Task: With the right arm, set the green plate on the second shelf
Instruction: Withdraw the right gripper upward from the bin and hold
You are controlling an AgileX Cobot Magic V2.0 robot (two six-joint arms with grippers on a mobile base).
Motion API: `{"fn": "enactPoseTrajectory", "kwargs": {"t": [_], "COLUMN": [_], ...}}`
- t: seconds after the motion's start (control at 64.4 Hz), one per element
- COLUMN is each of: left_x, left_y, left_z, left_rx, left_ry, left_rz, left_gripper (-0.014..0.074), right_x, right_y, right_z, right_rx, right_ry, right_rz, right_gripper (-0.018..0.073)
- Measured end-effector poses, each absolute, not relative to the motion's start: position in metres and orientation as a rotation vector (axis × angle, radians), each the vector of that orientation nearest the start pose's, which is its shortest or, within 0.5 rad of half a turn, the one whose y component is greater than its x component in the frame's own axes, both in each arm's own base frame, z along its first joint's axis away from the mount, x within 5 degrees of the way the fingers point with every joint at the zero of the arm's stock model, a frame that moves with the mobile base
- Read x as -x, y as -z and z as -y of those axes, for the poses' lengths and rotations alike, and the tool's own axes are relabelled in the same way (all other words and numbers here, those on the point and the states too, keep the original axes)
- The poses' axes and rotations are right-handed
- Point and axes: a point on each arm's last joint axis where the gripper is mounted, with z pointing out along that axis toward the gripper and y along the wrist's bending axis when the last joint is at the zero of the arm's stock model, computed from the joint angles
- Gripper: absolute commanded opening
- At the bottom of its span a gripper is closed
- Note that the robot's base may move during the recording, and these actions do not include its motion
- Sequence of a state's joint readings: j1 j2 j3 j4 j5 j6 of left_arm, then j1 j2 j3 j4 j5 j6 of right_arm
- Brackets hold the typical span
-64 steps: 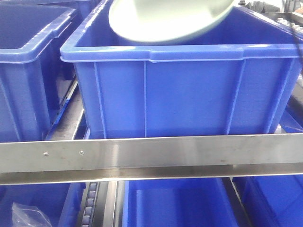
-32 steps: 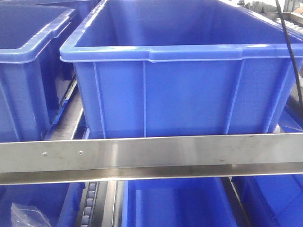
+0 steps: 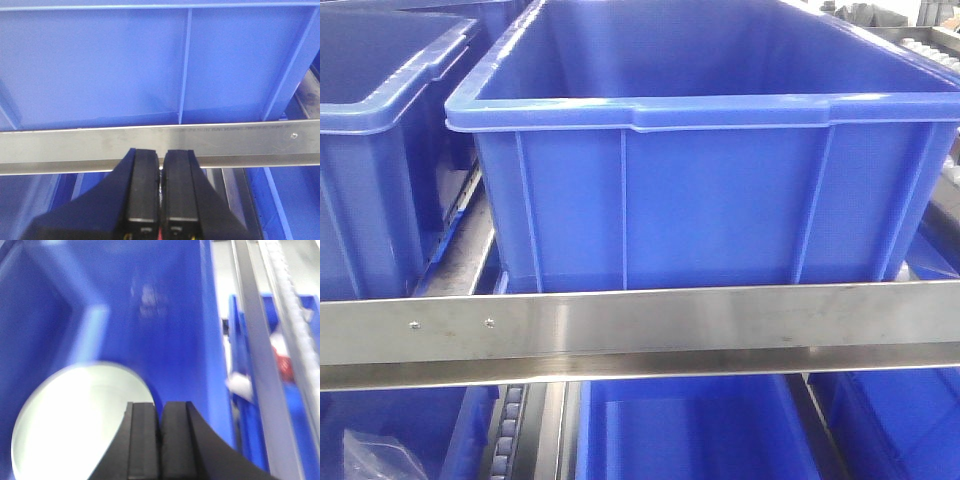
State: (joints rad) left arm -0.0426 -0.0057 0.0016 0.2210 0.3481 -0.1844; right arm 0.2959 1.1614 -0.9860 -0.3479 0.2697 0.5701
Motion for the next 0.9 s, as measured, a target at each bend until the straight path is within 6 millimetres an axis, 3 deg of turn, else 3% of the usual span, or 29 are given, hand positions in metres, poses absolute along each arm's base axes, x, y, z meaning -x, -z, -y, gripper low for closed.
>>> {"fn": "enactPoseTrajectory", "kwargs": {"t": [0.248,0.419,0.574,0.9], "left_x": [-0.053,-0.053,-0.053,-0.053], "left_y": [-0.182,-0.182,-0.182,-0.182], "left_z": [-0.005,-0.005,-0.005,-0.005], "left_rx": [-0.007,-0.007,-0.007,-0.007], "left_ry": [-0.055,-0.055,-0.055,-0.055], "left_rz": [-1.819,-1.819,-1.819,-1.819], "left_gripper": [0.0125,0.0125,0.0125,0.0125], "right_x": [-0.176,-0.141,-0.129,-0.129], "right_y": [-0.323,-0.301,-0.294,-0.295], "right_z": [-0.049,-0.039,-0.035,-0.035], "right_rx": [0.027,0.034,0.035,0.034], "right_ry": [-0.314,-0.327,-0.330,-0.331], "right_rz": [-1.868,-1.829,-1.809,-1.807], "right_gripper": [0.0057,0.0057,0.0057,0.0057]}}
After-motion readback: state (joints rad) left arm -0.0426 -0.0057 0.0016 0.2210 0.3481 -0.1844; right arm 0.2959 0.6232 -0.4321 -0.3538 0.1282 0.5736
